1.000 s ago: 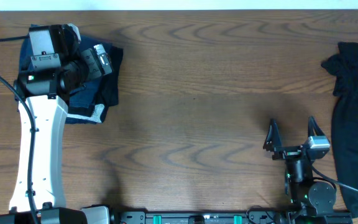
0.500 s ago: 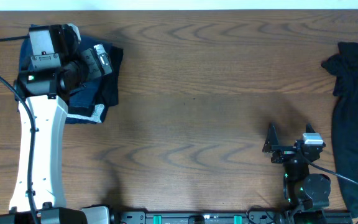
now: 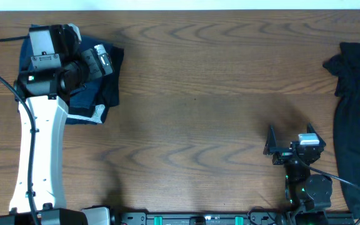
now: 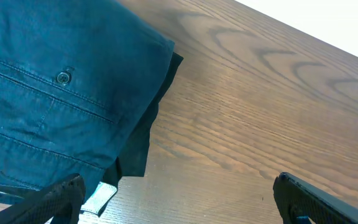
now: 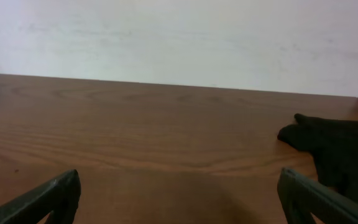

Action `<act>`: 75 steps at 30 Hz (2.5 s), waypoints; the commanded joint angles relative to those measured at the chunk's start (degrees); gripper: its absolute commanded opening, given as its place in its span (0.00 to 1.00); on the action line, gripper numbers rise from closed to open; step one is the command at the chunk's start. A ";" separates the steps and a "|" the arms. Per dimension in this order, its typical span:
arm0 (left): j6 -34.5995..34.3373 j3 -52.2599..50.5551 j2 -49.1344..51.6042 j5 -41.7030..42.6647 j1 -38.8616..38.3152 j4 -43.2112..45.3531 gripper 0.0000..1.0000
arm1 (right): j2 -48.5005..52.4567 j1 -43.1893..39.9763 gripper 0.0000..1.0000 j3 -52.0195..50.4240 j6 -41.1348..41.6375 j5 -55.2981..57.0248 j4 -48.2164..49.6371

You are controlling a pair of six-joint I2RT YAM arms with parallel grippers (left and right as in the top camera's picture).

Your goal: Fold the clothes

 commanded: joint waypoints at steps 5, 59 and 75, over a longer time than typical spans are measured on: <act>0.57 0.09 0.42 -0.70 -0.09 -0.09 0.98 | -0.37 -0.31 0.99 -0.11 -1.49 -0.57 -0.26; 0.55 -0.98 -44.57 -0.70 -10.40 -0.52 0.98 | -0.37 -0.31 0.99 -0.09 -1.49 -0.57 -0.26; 0.59 -22.12 -78.25 -0.74 -10.84 -0.50 0.98 | -0.37 -0.31 0.99 -0.09 -1.49 -0.57 -0.26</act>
